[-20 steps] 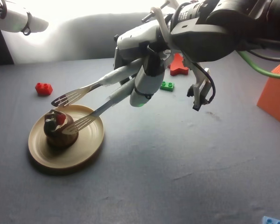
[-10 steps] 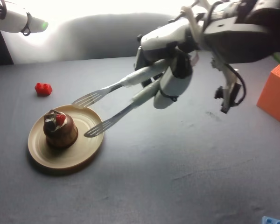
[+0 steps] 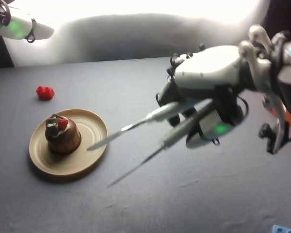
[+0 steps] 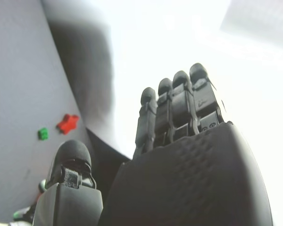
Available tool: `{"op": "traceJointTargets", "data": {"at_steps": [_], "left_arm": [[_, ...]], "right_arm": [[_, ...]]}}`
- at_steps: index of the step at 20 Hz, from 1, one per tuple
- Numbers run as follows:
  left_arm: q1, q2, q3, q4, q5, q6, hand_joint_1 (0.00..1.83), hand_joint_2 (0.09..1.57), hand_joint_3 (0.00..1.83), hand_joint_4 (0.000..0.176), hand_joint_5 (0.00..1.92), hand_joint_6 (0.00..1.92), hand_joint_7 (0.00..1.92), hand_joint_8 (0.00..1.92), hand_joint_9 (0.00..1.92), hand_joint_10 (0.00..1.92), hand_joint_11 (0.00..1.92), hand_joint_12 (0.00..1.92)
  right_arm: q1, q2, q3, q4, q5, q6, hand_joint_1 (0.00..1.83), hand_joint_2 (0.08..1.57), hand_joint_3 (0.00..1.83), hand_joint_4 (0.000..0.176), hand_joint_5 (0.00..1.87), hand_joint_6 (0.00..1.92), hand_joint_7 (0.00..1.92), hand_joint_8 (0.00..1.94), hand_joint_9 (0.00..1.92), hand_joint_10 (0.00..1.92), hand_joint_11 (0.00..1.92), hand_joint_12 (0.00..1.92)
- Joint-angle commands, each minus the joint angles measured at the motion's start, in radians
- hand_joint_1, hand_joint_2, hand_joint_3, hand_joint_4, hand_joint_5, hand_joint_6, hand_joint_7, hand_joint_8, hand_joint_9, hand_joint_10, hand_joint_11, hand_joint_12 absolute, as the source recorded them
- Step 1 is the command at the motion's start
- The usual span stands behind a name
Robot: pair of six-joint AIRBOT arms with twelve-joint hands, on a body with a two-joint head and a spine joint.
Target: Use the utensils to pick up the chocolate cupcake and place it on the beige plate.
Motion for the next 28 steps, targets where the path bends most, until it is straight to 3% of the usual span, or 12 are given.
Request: {"op": "traceJointTargets", "data": {"at_steps": [1,3,6,10,12,15,21,24,25,28], "left_arm": [[-0.006,0.015,0.002,0.014,0.001,0.003,0.00,1.21,0.00,0.000,0.17,0.00,0.13,0.00,0.09,0.00,0.00,0.17],[-0.004,0.016,0.000,0.013,-0.005,0.003,0.00,1.22,0.00,0.000,0.16,0.00,0.11,0.00,0.08,0.00,0.00,0.17],[0.001,0.017,-0.003,0.014,-0.005,0.003,0.01,1.22,0.00,0.000,0.15,0.00,0.11,0.00,0.07,0.00,0.00,0.15],[0.004,0.017,-0.003,0.017,-0.003,0.003,0.00,1.22,0.00,0.000,0.13,0.00,0.08,0.00,0.05,0.00,0.00,0.08],[0.004,0.018,-0.004,0.017,-0.002,0.003,0.00,1.22,0.00,0.000,0.14,0.00,0.09,0.00,0.07,0.00,0.00,0.10],[0.004,0.018,-0.004,0.017,-0.002,0.003,0.00,1.22,0.00,0.000,0.12,0.00,0.07,0.00,0.04,0.00,0.00,0.01],[0.003,0.017,-0.004,0.017,-0.002,0.003,0.00,1.23,0.00,0.000,0.10,0.01,0.06,0.01,0.02,0.00,0.00,0.00],[0.003,0.018,-0.004,0.016,0.000,0.003,0.00,1.23,0.00,0.000,0.08,0.00,0.05,0.00,0.01,0.00,0.00,0.00],[0.003,0.018,-0.005,0.016,0.000,0.003,0.00,1.23,0.00,0.000,0.05,0.00,0.04,0.00,0.00,0.00,0.00,0.00],[0.003,0.019,-0.006,0.016,0.001,0.003,0.00,1.23,0.00,0.000,0.05,0.00,0.05,0.00,0.01,0.00,0.00,0.00]], "right_arm": [[0.000,0.014,-0.011,0.003,0.195,0.010,1.24,1.17,0.00,0.000,0.76,1.08,0.99,1.18,0.58,0.00,0.00,1.00],[-0.059,0.045,-0.034,0.003,0.306,0.041,1.24,1.17,0.00,0.000,0.73,1.15,1.03,1.09,0.58,0.00,0.00,1.03],[-0.144,0.056,-0.032,0.011,0.347,0.103,1.24,1.17,0.00,0.000,0.73,1.16,1.02,1.11,0.60,0.00,0.00,1.07],[-0.230,0.048,-0.011,0.028,0.395,0.100,1.25,1.14,0.00,0.000,0.81,1.06,1.05,1.05,0.65,0.01,0.00,1.19],[-0.255,0.039,0.007,0.064,0.390,0.100,1.26,1.11,0.00,0.000,0.87,0.99,1.11,0.93,0.67,0.01,0.00,1.23],[-0.285,0.034,0.024,0.065,0.391,0.093,1.25,1.14,0.00,0.000,0.82,1.06,1.05,1.05,0.66,0.01,0.00,1.22],[-0.312,0.050,0.022,0.065,0.380,0.051,1.21,1.13,0.00,0.000,0.87,1.09,1.03,0.97,0.77,0.03,0.12,1.43],[-0.324,0.063,0.021,0.065,0.393,0.018,1.21,1.14,0.00,0.000,0.84,1.14,1.05,0.94,0.76,0.02,0.04,1.49],[-0.324,0.061,0.023,0.065,0.409,-0.011,1.18,1.17,0.00,0.026,0.82,1.24,0.93,1.07,0.78,0.02,0.01,1.43],[-0.309,0.031,0.034,0.065,0.415,-0.056,1.19,1.16,0.00,0.038,0.90,1.14,0.91,1.07,0.77,0.01,0.00,1.41]]}}
